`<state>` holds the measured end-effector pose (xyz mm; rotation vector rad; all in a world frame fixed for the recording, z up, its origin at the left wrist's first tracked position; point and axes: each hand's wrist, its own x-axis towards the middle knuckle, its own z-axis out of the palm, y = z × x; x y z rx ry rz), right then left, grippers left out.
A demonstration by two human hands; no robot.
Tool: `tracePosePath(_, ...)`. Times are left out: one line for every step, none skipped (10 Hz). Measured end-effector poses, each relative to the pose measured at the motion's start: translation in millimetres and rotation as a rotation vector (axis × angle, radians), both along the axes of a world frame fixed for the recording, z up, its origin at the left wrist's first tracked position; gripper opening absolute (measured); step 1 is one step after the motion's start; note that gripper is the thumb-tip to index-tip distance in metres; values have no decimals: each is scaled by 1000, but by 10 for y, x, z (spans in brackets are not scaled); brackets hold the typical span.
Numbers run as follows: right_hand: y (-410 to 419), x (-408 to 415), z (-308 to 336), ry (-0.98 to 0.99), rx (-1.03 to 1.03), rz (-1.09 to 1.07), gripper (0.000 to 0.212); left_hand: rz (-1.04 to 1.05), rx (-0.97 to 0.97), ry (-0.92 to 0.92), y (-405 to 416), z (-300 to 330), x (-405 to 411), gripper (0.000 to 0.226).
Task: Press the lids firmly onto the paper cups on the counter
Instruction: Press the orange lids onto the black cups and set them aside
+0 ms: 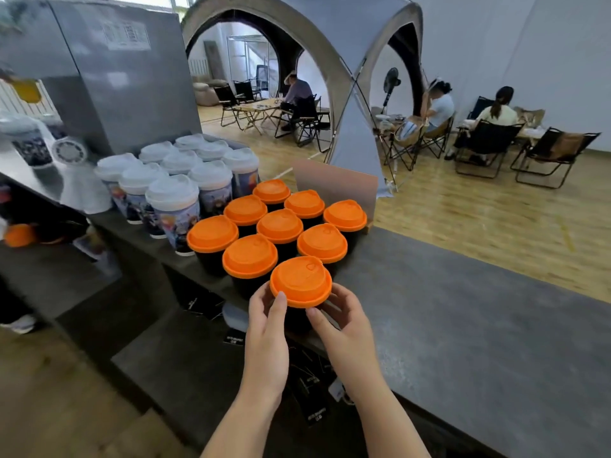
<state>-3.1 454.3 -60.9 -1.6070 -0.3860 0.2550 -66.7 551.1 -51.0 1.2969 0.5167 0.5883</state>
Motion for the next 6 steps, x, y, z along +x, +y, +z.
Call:
tracePosePath(40, 25, -18, 9, -4, 5, 48, -1, -3, -2, 42, -18, 9, 49)
tracePosePath(49, 61, -37, 19, -2, 8, 48, -3, 5, 0, 48, -37, 22, 59)
tracePosePath(36, 111, -56, 18, -11, 33, 50, 24, -1, -1, 27, -71, 60, 54)
tracePosePath(14, 166, -55, 20, -4, 46, 49, 53, -13, 5, -24, -102, 95, 33)
tracePosePath(-2, 215, -77, 39, 27, 68, 49, 83, -38, 22, -59, -130, 124, 33)
tracePosePath(-26, 210, -95, 39, 28, 74, 49, 151, -63, 28, -83, -164, 116, 36)
